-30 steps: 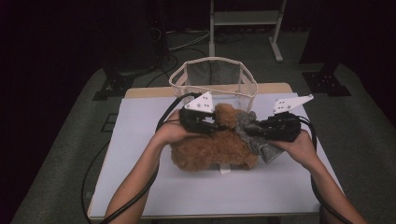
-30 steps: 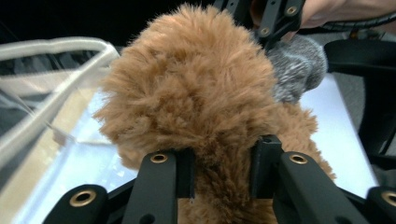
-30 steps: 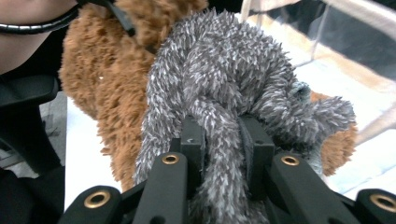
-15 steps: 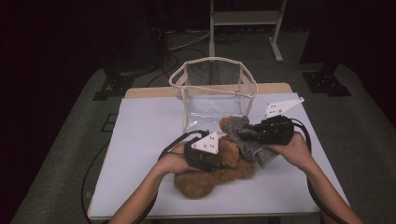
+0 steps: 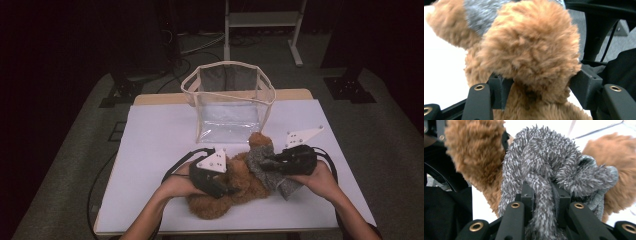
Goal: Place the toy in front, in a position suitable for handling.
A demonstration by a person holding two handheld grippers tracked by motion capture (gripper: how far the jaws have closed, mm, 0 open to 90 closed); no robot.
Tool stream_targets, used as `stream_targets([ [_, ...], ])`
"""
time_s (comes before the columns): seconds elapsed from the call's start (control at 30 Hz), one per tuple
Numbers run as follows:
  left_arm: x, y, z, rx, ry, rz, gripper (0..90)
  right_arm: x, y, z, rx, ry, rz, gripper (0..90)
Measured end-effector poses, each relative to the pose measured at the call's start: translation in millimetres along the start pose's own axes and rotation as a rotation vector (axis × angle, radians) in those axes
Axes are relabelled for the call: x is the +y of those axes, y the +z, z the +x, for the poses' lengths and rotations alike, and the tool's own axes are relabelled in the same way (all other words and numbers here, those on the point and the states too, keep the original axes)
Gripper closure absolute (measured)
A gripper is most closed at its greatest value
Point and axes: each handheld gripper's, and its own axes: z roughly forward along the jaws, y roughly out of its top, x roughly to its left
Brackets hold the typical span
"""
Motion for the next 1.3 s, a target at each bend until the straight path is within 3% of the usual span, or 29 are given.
stream_targets([
  [0.13,-6.7,3.7,-5.0,-0.016,-0.007,0.001,36.5,-6.4,-0.4,4.1,0.008,0.004,0.01,74.2],
  [0.2,-8.4,7.5,-8.6,-0.024,0.003,0.012,45.0,-6.2,-1.7,6.1,0.007,-0.005,0.025,74.2],
  [0.47,-7.3,5.6,-9.0,0.013,-0.004,0.011,49.2,5.4,-4.6,5.1,-0.012,-0.026,0.02,74.2],
  [0.6,-6.0,3.3,-5.7,0.025,-0.003,0.018,63.8,1.7,-6.6,1.4,0.003,-0.009,-0.012,74.2],
  [0.77,-4.5,3.1,-2.0,0.018,-0.018,0.024,62.9,-4.3,-21.2,-0.9,-0.028,0.003,-0.018,74.2],
  [0.93,-4.5,2.2,-1.1,0.017,-0.023,0.027,60.8,-30.0,-46.4,-12.2,-0.11,0.065,0.01,74.1],
  [1.17,-3.9,1.6,-0.7,0.019,-0.023,0.029,60.3,-92.8,-70.4,-30.3,-0.209,0.208,0.07,73.0],
  [1.3,-3.8,2.1,-0.3,0.017,-0.023,0.03,60.3,-113.3,-79.4,-33.2,-0.223,0.255,0.073,66.3],
])
